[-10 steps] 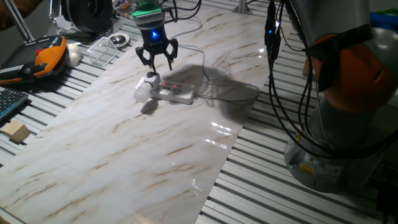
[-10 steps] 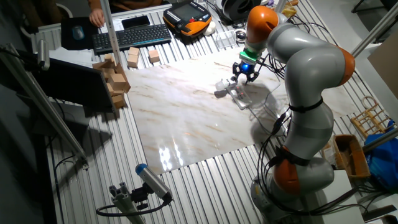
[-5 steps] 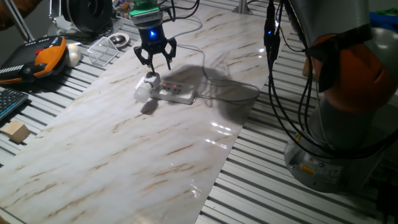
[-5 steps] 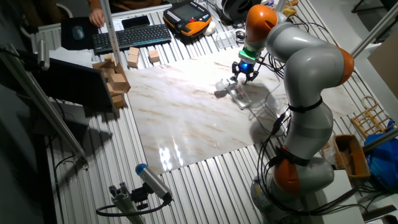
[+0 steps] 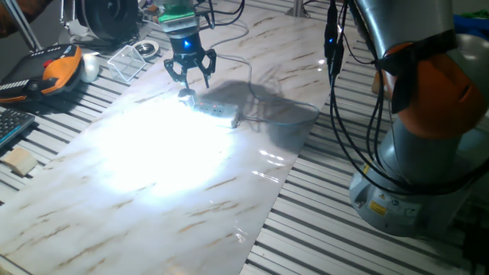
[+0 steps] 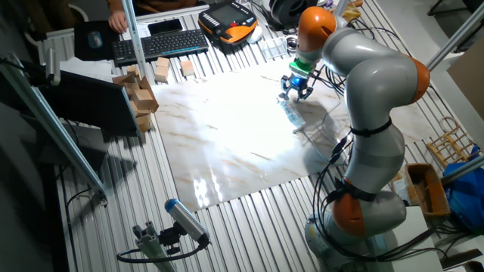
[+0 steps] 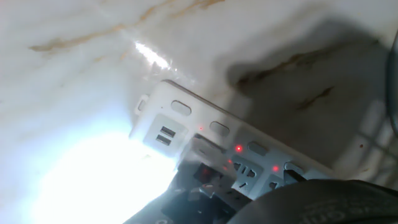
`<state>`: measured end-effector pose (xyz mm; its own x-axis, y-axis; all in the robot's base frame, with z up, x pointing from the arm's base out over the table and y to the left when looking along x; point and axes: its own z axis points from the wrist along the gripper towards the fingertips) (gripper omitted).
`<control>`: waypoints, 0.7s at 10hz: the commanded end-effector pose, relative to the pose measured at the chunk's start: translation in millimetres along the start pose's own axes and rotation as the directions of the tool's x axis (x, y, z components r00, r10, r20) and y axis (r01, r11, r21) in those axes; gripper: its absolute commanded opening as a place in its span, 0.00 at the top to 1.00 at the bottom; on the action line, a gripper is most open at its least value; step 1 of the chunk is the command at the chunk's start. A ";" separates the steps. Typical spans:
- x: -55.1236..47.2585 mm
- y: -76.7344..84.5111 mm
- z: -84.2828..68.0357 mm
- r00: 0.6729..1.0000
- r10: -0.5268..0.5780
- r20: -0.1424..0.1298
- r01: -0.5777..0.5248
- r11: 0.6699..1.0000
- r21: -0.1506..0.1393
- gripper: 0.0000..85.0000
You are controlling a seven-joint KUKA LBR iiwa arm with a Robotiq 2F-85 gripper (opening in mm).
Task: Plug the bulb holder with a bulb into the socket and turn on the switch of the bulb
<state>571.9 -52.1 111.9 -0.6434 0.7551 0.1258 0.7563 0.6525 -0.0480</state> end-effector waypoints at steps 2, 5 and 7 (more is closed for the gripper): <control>0.6 0.8 0.3 1.000 -0.003 -0.001 0.003 1.000 0.002 0.40; 1.9 16.7 -23.8 1.000 0.001 -0.008 -0.001 1.000 0.022 0.40; 12.0 32.1 -35.6 0.995 -0.095 0.036 0.094 0.996 0.008 0.60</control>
<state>593.3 -24.8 148.1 -0.6907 0.7169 0.0943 0.7166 0.6961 -0.0435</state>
